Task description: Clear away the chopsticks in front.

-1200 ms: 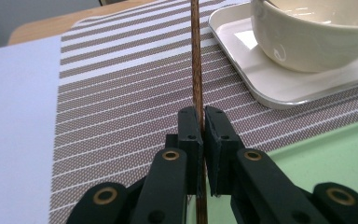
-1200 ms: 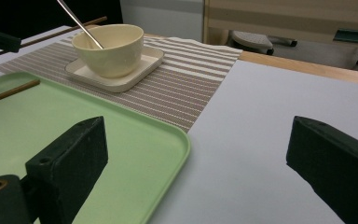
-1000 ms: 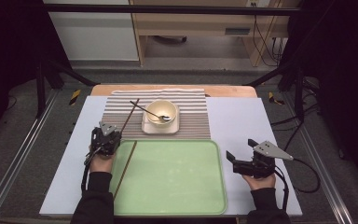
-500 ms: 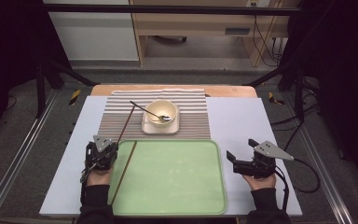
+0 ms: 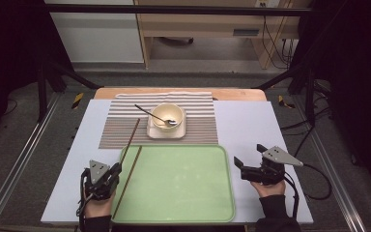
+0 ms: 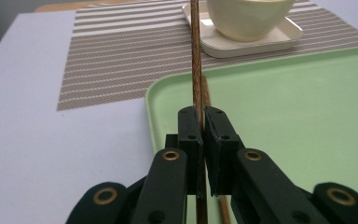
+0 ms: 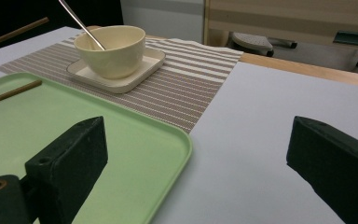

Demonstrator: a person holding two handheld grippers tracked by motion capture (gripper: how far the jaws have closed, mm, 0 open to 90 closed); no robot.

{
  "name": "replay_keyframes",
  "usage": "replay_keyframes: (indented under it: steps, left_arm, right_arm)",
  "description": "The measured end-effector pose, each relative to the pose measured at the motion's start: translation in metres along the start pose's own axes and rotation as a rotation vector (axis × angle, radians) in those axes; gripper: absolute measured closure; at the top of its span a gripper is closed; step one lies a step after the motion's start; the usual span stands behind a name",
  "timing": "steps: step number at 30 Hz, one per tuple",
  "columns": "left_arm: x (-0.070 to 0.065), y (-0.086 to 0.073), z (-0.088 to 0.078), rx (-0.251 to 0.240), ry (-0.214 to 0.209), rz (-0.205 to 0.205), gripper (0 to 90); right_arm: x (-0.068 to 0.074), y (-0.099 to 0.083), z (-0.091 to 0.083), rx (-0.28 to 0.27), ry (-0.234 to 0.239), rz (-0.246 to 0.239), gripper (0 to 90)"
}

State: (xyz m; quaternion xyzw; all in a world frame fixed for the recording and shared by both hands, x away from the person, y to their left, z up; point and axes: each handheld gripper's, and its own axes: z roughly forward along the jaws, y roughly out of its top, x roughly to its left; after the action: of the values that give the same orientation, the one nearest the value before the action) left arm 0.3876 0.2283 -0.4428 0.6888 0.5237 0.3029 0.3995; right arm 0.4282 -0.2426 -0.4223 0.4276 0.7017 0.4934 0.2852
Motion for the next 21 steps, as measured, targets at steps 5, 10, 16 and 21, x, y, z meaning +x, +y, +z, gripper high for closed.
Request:
replay_keyframes:
  steps: [5,10,16,21]
  left_arm:
    - [-0.012,-0.007,-0.008,-0.002,-0.024,0.002,85.2]
    - [-0.022,-0.015,-0.015,0.008,-0.039,-0.002,85.2]
    - [-0.031,-0.026,-0.021,0.01,-0.063,0.001,85.2]
    - [-0.034,-0.036,-0.019,0.034,-0.081,-0.001,85.2]
  right_arm:
    - [0.0,0.0,0.0,-0.003,0.001,-0.001,5.4]
    - [0.0,0.0,-0.001,-0.004,0.0,-0.002,5.3]
    - [0.001,0.0,-0.001,-0.005,0.0,-0.001,5.3]
    - [0.0,0.0,-0.001,-0.005,-0.001,-0.004,5.2]
